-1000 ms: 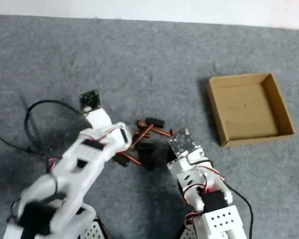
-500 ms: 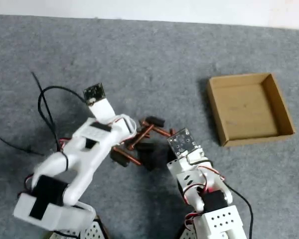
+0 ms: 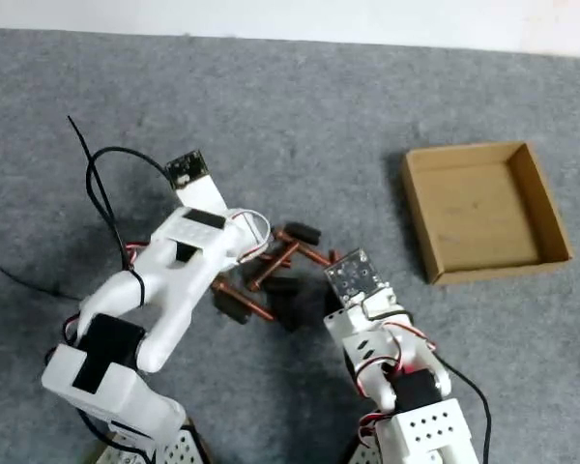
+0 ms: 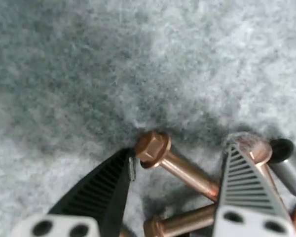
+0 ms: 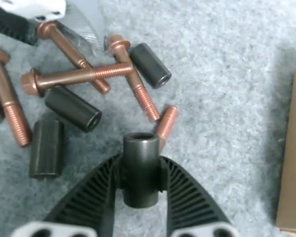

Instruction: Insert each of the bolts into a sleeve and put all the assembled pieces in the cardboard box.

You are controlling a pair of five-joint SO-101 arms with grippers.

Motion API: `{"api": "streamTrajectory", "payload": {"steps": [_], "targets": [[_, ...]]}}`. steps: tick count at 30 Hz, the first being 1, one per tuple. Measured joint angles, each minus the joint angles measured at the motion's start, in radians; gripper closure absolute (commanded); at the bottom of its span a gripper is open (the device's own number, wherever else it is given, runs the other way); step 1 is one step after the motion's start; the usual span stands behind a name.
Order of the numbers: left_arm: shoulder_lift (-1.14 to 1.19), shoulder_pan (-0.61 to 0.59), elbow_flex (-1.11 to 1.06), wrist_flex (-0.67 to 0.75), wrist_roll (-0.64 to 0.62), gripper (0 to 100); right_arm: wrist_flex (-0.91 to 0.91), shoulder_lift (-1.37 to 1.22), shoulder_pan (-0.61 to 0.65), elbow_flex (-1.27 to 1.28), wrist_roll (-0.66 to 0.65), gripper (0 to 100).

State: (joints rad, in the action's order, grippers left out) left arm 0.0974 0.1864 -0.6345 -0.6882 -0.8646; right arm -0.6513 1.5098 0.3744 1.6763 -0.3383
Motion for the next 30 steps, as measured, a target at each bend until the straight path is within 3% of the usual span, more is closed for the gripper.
{"api": "streamTrajectory", "payload": {"steps": [3,7,10,14,30], "targets": [[0.000,0.000,0.000,0.000,0.000,78,0.000,0.000,0.000,0.000,0.000,99.4],[0.000,0.000,0.011,-0.021,0.002,100,0.000,0.000,0.000,0.000,0.000,99.4],[0.000,0.000,0.014,-0.020,-0.003,95,0.000,0.000,0.000,0.000,0.000,99.4],[0.002,0.000,0.021,-0.020,-0.003,100,0.000,0.000,0.000,0.000,0.000,99.4],[-0.098,-0.006,-0.066,-0.011,-0.003,100,0.000,0.000,0.000,0.000,0.000,99.4]]}}
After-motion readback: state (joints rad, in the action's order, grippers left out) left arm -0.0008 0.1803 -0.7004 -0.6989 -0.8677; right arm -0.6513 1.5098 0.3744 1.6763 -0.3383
